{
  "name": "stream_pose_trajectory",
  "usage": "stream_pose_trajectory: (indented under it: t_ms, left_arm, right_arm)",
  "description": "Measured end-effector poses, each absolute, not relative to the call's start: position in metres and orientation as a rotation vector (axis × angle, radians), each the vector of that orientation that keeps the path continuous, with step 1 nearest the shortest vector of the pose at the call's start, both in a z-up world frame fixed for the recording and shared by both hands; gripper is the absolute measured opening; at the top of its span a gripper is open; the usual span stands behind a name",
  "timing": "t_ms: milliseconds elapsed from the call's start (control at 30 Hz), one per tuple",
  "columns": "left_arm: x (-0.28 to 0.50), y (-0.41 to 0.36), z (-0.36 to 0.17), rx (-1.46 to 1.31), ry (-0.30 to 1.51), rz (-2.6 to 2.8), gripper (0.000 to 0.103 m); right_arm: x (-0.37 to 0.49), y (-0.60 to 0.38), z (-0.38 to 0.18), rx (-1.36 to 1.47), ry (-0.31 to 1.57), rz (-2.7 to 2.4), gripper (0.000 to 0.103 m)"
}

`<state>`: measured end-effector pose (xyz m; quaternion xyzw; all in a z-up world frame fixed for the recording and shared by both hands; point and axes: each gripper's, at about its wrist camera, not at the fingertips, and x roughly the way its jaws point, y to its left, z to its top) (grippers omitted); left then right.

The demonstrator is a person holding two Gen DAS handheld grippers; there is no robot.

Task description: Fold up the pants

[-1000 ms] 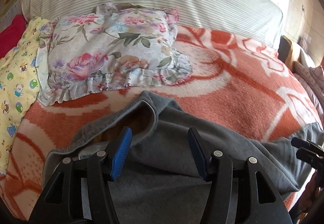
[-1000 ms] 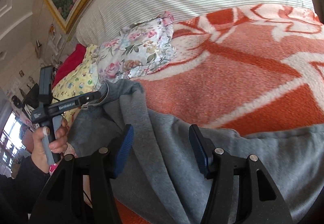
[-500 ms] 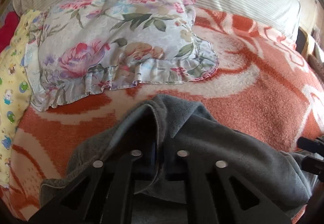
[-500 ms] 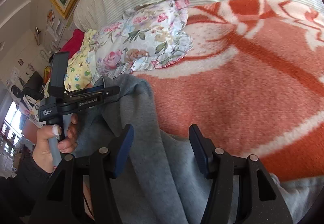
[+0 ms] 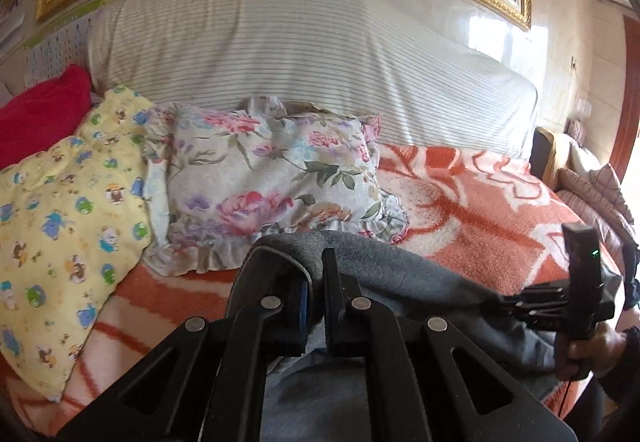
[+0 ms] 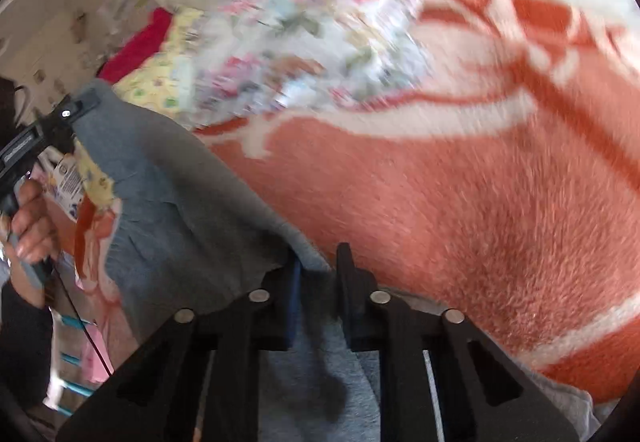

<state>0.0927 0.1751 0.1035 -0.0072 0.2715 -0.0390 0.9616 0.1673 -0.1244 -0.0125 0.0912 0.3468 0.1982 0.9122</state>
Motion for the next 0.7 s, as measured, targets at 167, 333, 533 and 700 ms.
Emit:
stream_pose_trajectory:
  t_ms: [167, 333, 533, 700]
  left_arm:
    - [0.046, 0.196, 0.087, 0.023, 0.57, -0.045, 0.005]
    - [0.006, 0.219, 0.042, -0.048, 0.65, -0.03, 0.005]
    - [-0.016, 0.235, -0.014, -0.101, 0.762, 0.008, 0.005]
    - [-0.023, 0.243, -0.037, -0.12, 0.79, 0.022, 0.011]
  right_arm:
    - [0.109, -0.079, 0.004, -0.02, 0.653, 0.468, 0.01]
    - [0.078, -0.04, -0.022, -0.173, 0.708, 0.539, 0.009]
    - [0.074, -0.011, -0.069, -0.257, 0.807, 0.558, 0.009]
    - [0.072, -0.002, -0.087, -0.271, 0.861, 0.554, 0.009]
